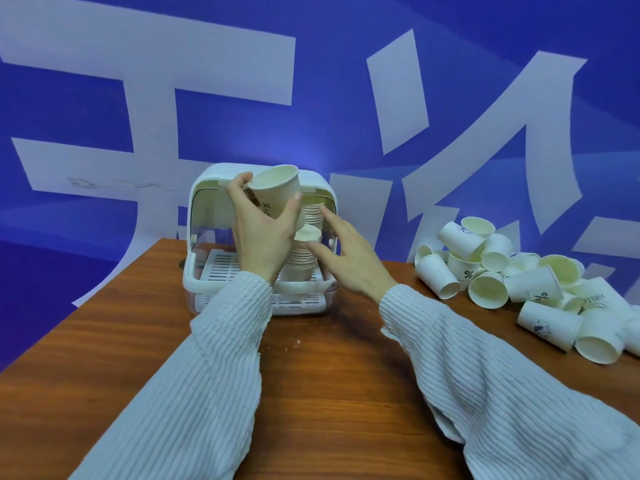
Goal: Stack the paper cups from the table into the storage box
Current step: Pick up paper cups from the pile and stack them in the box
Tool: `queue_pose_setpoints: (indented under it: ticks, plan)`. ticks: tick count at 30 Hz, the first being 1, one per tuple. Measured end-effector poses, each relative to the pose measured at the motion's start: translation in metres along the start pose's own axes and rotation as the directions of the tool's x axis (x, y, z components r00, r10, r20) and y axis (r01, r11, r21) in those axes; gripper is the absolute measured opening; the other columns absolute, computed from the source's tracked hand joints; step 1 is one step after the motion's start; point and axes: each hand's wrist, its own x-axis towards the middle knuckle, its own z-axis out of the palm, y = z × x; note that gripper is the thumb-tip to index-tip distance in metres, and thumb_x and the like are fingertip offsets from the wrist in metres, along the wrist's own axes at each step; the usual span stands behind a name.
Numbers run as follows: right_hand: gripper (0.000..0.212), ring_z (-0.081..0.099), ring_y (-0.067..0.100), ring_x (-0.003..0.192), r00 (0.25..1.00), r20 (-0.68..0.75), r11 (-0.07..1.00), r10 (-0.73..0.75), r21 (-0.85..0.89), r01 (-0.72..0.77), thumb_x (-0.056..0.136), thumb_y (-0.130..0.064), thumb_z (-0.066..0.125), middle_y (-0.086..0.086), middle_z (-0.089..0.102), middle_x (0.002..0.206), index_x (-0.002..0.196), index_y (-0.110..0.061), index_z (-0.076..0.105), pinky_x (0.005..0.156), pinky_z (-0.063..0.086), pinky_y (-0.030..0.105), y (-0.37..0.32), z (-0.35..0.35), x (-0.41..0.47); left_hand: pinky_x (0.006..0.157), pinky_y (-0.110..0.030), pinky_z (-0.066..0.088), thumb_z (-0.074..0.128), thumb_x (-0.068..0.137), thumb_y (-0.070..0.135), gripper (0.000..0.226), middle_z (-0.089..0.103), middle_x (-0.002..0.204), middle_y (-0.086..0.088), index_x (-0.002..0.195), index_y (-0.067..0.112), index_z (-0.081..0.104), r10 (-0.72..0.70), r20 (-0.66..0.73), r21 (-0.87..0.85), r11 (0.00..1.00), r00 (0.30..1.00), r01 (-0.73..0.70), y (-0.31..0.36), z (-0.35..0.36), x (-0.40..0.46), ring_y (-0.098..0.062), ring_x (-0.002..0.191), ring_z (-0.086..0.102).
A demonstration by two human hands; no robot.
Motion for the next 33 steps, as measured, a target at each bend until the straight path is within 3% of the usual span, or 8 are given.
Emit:
queue_pose_setpoints:
  ticks: [4,8,11,16,20,22,27,33]
  plan:
    - [0.067,0.045,0.008,0.14,1.0,-0.011,1.0,0.021,0.018,-0.021,0.101,-0.052,0.055,-0.007,0.045,0.157,0.161,-0.035,0.029,0.112,0.042,0.033,0.007,-0.008,-0.019,0.106,-0.04,0.043,0.077,0.084,0.039,0.078,0.051,0.139,-0.008,0.148,0.021,0.035,0.008,0.175,0.289,0.955,0.985,-0.059,-0.011,0.015,0.009,-0.027,0.127,0.051]
    - [0.06,0.051,0.004,0.132,0.993,-0.056,0.991,0.103,0.087,-0.098,0.101,-0.051,0.056,-0.009,0.056,0.146,0.156,-0.034,0.039,0.104,0.042,0.026,0.024,-0.02,-0.032,0.107,-0.05,0.034,0.044,0.092,0.068,0.082,0.046,0.142,-0.014,0.158,0.022,0.027,-0.002,0.362,0.714,0.643,0.932,-0.276,-0.025,0.018,-0.002,-0.036,0.131,0.041]
    - [0.057,0.056,0.006,0.124,0.976,-0.103,0.973,0.194,0.146,-0.178,0.101,-0.051,0.056,-0.009,0.06,0.135,0.153,-0.031,0.043,0.103,0.045,0.028,0.041,-0.029,-0.042,0.105,-0.05,0.03,0.022,0.098,0.069,0.073,0.042,0.143,-0.015,0.147,0.02,0.047,-0.011,0.356,0.783,0.55,0.934,-0.292,-0.024,0.014,-0.004,-0.034,0.128,0.036]
    - [0.049,0.056,0.009,0.125,0.912,-0.201,0.919,0.357,0.249,-0.305,0.101,-0.048,0.057,-0.009,0.061,0.132,0.146,-0.031,0.05,0.108,0.046,0.035,0.084,-0.037,-0.064,0.108,-0.053,0.029,0.029,0.101,0.056,0.061,0.039,0.151,-0.018,0.147,0.021,0.048,-0.107,0.383,0.812,0.513,0.917,-0.279,-0.035,0.012,-0.011,-0.039,0.133,0.034]
    - [0.045,0.046,0.02,0.137,0.794,-0.419,0.886,0.441,0.066,-0.458,0.099,-0.036,0.058,0.001,0.048,0.148,0.143,-0.027,0.056,0.109,0.037,0.033,0.127,-0.047,-0.081,0.109,-0.055,0.028,0.026,0.099,0.06,0.065,0.041,0.152,-0.017,0.144,0.02,0.05,-0.165,0.402,0.851,0.431,0.901,-0.3,-0.028,0.015,-0.005,-0.04,0.135,0.032]
    - [0.049,0.041,0.027,0.141,0.778,-0.445,0.855,0.443,-0.054,-0.517,0.098,-0.034,0.057,0.007,0.041,0.155,0.147,-0.026,0.051,0.113,0.038,0.04,0.145,-0.057,-0.087,0.112,-0.057,0.024,0.033,0.099,0.061,0.063,0.036,0.156,-0.015,0.147,0.023,0.046,-0.125,0.394,0.828,0.478,0.911,-0.293,-0.025,0.02,-0.01,-0.039,0.141,0.024]
    - [0.059,0.031,0.03,0.147,0.859,-0.259,0.748,0.441,-0.424,-0.511,0.099,-0.038,0.058,0.011,0.029,0.161,0.155,-0.026,0.041,0.12,0.032,0.041,0.184,-0.069,-0.088,0.113,-0.053,0.031,0.056,0.093,0.042,0.052,0.047,0.145,-0.008,0.14,0.018,0.053,0.276,0.374,0.521,0.727,0.885,-0.447,-0.007,0.045,-0.072,-0.033,0.137,0.033]
    - [0.03,0.056,0.029,0.112,0.832,-0.421,0.813,0.362,-0.293,-0.502,0.094,-0.022,0.066,0.009,0.047,0.127,0.121,-0.015,0.056,0.093,0.048,0.037,0.187,-0.071,-0.085,0.111,-0.052,0.039,0.061,0.092,0.038,0.053,0.047,0.142,-0.001,0.141,0.019,0.052,0.195,0.586,0.354,0.811,0.786,-0.465,-0.019,0.076,-0.142,-0.025,0.134,0.04]
